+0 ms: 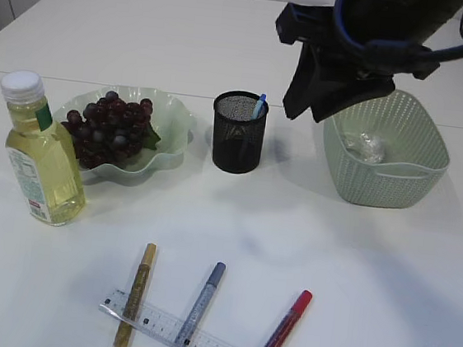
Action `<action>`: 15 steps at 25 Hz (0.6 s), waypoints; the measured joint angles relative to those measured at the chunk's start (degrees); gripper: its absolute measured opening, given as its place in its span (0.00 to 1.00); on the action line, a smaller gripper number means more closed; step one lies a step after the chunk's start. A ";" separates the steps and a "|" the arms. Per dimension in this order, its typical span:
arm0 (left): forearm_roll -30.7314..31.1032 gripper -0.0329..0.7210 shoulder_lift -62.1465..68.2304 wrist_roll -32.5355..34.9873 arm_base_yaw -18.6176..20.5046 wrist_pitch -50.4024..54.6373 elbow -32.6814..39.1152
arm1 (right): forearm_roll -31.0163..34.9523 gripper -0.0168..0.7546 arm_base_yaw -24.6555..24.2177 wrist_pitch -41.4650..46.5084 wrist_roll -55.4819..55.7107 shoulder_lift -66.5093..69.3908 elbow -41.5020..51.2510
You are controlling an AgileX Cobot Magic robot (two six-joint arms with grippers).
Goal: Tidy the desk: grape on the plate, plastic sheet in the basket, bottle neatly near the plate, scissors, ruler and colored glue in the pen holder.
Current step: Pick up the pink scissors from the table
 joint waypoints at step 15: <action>-5.70 0.52 0.00 6.94 0.00 1.82 0.00 | 2.20 0.37 0.00 2.15 4.33 -3.05 -0.09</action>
